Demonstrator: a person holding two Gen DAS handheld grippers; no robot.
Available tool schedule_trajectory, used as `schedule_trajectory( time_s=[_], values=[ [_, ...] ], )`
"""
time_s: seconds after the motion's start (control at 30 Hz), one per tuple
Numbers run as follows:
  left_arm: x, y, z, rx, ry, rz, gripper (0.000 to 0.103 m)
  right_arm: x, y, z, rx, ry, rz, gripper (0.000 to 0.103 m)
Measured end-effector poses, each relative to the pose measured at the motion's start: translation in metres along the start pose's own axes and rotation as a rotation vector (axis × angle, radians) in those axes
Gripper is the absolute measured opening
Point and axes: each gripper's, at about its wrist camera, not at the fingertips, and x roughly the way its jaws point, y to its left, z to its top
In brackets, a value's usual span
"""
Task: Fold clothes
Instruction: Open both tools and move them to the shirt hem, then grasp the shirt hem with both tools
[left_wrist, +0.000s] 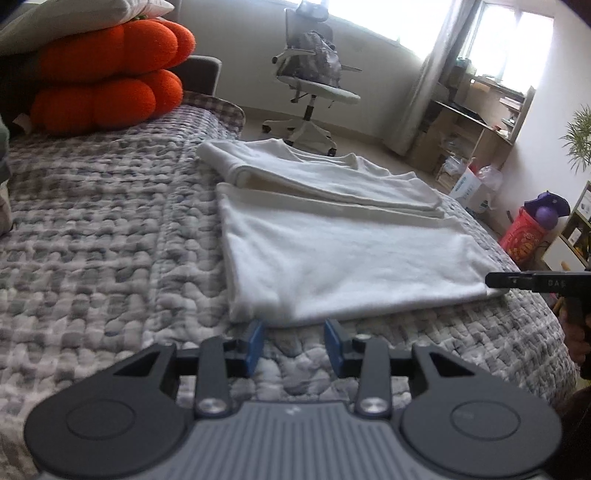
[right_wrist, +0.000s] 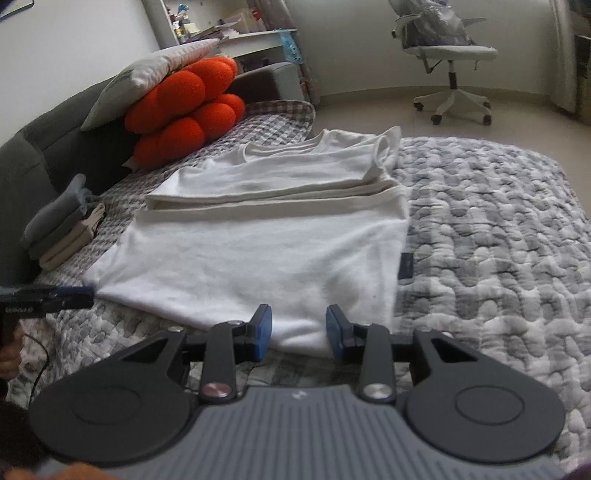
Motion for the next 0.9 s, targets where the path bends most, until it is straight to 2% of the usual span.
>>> schedule_trajectory(
  time_s=[0.07, 0.27, 0.5, 0.73, 0.9],
  values=[
    [-0.001, 0.000, 0.002, 0.003, -0.007, 0.017, 0.045, 0.000, 0.001, 0.002, -0.003, -0.010, 0.004, 0.037],
    [0.006, -0.006, 0.010, -0.010, -0.025, -0.009, 0.049, 0.008, 0.006, 0.007, -0.007, -0.012, 0.029, 0.037],
    [0.017, -0.007, 0.008, 0.010, 0.012, 0.026, 0.050, 0.016, 0.002, 0.006, -0.006, 0.017, 0.011, 0.037],
    [0.001, 0.008, 0.010, -0.051, -0.003, 0.077, 0.050, -0.004, -0.022, 0.007, 0.077, -0.010, -0.009, 0.037],
    [-0.006, 0.024, 0.014, -0.155, 0.007, 0.050, 0.051, -0.021, -0.036, 0.008, 0.148, -0.007, 0.015, 0.040]
  ],
)
